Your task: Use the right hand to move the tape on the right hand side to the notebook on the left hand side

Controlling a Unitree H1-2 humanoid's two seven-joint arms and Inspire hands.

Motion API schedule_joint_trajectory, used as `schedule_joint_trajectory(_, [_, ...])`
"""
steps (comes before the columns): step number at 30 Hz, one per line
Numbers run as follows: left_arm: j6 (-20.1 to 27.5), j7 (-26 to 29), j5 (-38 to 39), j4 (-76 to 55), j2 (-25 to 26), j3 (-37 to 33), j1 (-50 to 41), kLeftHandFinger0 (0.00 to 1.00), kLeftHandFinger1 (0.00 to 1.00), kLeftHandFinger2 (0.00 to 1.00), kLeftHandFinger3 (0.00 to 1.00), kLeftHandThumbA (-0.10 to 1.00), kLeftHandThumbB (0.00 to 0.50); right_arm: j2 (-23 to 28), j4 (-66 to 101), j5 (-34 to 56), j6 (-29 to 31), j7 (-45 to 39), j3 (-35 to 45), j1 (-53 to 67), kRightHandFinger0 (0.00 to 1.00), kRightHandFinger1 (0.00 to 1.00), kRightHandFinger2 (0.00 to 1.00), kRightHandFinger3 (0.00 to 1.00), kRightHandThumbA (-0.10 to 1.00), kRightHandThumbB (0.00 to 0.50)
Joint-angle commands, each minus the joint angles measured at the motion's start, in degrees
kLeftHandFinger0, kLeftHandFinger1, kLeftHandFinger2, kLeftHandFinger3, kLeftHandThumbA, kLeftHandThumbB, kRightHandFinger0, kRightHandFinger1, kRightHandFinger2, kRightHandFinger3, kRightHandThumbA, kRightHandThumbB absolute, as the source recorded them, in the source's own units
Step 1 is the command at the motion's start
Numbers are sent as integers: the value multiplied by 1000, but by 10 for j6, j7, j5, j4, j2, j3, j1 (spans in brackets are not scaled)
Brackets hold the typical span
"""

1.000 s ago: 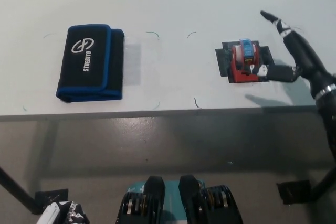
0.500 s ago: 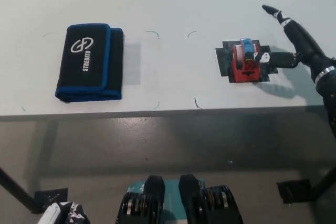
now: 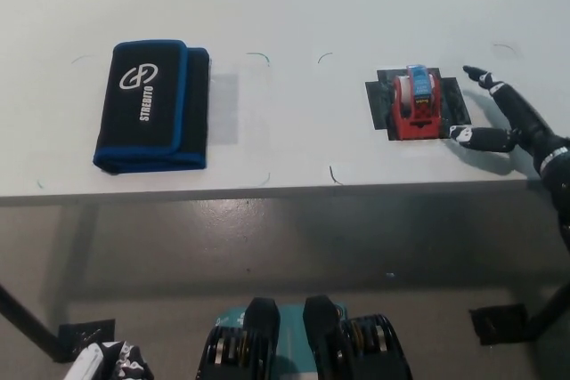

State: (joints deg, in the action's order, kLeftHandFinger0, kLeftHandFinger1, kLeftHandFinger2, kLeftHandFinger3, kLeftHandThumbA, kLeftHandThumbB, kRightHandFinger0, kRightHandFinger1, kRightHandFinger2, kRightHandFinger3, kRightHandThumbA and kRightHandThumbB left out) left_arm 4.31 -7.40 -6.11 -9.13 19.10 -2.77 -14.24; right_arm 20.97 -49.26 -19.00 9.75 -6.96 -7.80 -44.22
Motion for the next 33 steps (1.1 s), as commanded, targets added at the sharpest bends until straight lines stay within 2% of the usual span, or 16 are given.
schedule_joint_trajectory(1, [19,-4,-4,-10,3,4,1,260,198,238,398,263,32,-1,-5,18,44,25,9,-9,1000,1000,1000,1000,761,276])
schedule_joint_trajectory(2, [19,-4,-3,-9,3,4,1,262,198,239,398,246,28,-4,-14,26,50,20,13,-9,1000,1000,1000,1000,741,272])
schedule_joint_trajectory(6, [16,-5,2,-14,3,6,-1,267,202,241,400,218,25,-11,-19,31,50,14,14,-1,1000,1000,1000,1000,796,314])
schedule_joint_trajectory(10, [17,-4,-2,-16,8,8,-4,266,203,240,405,250,27,-21,-39,26,70,26,8,0,1000,1000,1000,1000,775,263])
schedule_joint_trajectory(12, [17,-5,-2,-16,8,8,-5,266,204,240,405,239,23,-30,-46,29,58,28,8,-5,1000,1000,1000,1000,803,298])
schedule_joint_trajectory(13, [15,-5,-1,-17,8,8,-4,265,204,240,405,236,24,-32,-48,27,53,29,6,-7,1000,1000,1000,1000,817,296])
schedule_joint_trajectory(15, [12,-5,-2,-17,8,8,-5,267,206,242,405,227,28,-40,-44,24,45,32,3,-12,1000,1000,1000,1000,820,275])
schedule_joint_trajectory(19, [10,-2,-1,-18,2,8,-3,265,202,239,399,227,31,-64,-93,23,70,48,-3,-46,1000,1000,1000,1000,751,240])
schedule_joint_trajectory(20, [11,-3,0,-19,2,8,-2,263,200,237,399,231,34,-73,-114,32,85,44,0,-57,1000,1000,1000,1000,762,275])
schedule_joint_trajectory(21, [9,-3,1,-22,2,9,-3,262,199,236,400,234,34,-77,-129,36,92,42,1,-63,1000,1000,1000,1000,768,285])
schedule_joint_trajectory(22, [8,-3,1,-24,3,10,-4,263,199,236,400,234,33,-84,-138,38,94,42,2,-69,1000,1000,1000,1000,807,332])
schedule_joint_trajectory(26, [15,-3,1,-24,6,12,-2,257,196,236,402,235,30,-101,-133,36,91,50,-3,-74,1000,1000,1000,1000,799,326])
schedule_joint_trajectory(27, [9,-4,2,-29,7,12,-1,264,198,239,400,219,22,-114,-143,40,95,49,-1,-81,1000,1000,1000,1000,794,347])
schedule_joint_trajectory(30, [7,-5,1,-33,7,12,-3,270,200,240,400,209,18,-124,-147,40,98,50,-5,-86,1000,1000,1000,1000,791,340])
schedule_joint_trajectory(33, [8,-7,2,-32,8,12,0,275,204,243,403,197,13,-137,-155,38,111,59,-8,-95,1000,1000,1000,1000,802,354])
